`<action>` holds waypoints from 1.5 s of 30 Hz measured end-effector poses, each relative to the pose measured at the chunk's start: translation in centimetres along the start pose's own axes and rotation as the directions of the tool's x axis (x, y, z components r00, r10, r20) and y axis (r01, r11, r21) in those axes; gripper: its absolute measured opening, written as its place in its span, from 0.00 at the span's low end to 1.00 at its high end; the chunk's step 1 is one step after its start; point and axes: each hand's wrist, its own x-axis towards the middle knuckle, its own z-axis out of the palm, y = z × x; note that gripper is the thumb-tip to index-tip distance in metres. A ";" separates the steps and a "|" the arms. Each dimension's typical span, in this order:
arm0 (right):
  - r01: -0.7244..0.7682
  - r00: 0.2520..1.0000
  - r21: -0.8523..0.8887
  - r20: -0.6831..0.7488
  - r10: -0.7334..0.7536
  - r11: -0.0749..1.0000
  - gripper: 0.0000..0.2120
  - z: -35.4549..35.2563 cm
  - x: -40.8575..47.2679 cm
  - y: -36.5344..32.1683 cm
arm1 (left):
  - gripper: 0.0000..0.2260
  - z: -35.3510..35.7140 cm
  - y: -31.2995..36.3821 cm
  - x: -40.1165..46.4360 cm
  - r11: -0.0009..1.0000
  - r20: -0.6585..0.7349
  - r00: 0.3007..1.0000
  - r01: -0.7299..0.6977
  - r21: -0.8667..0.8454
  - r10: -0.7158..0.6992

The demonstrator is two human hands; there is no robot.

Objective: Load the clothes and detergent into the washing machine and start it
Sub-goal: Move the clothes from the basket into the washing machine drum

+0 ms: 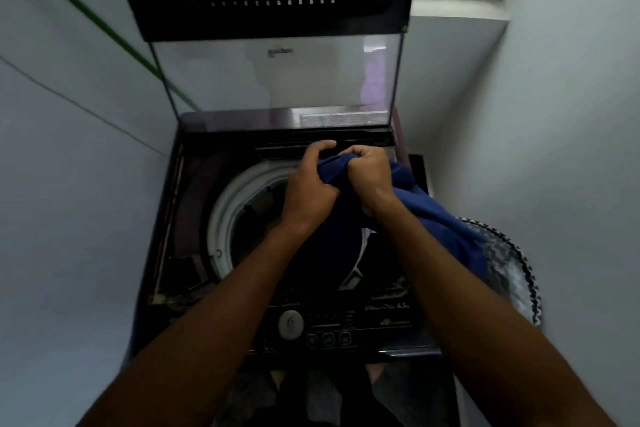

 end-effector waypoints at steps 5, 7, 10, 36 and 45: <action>-0.018 1.000 0.041 -0.006 0.018 0.999 0.14 7.0 -0.6 -0.7 | 0.25 -3.7 -2.4 -1.1 0.999 -0.329 0.944 0.017 0.051 0.001; -0.066 0.998 0.065 0.014 0.065 0.996 0.14 9.2 -0.7 0.3 | 0.25 -4.8 -4.0 -1.0 0.995 -0.316 0.948 0.054 0.078 -0.027; -0.132 0.991 0.081 0.025 0.130 0.988 0.13 11.1 -0.8 2.8 | 0.19 -5.8 -6.6 -0.7 0.977 -0.183 0.980 0.111 0.183 -0.077; -0.075 0.987 -0.167 -0.155 0.049 0.983 0.06 -2.9 -0.5 5.5 | 0.23 3.9 -4.5 -0.6 0.901 0.444 0.884 -0.305 0.310 0.146; -0.318 0.938 -0.521 -0.297 0.181 0.793 0.34 -10.5 -0.9 8.7 | 0.45 10.8 -2.1 -1.8 0.869 0.626 0.777 -0.353 0.348 0.065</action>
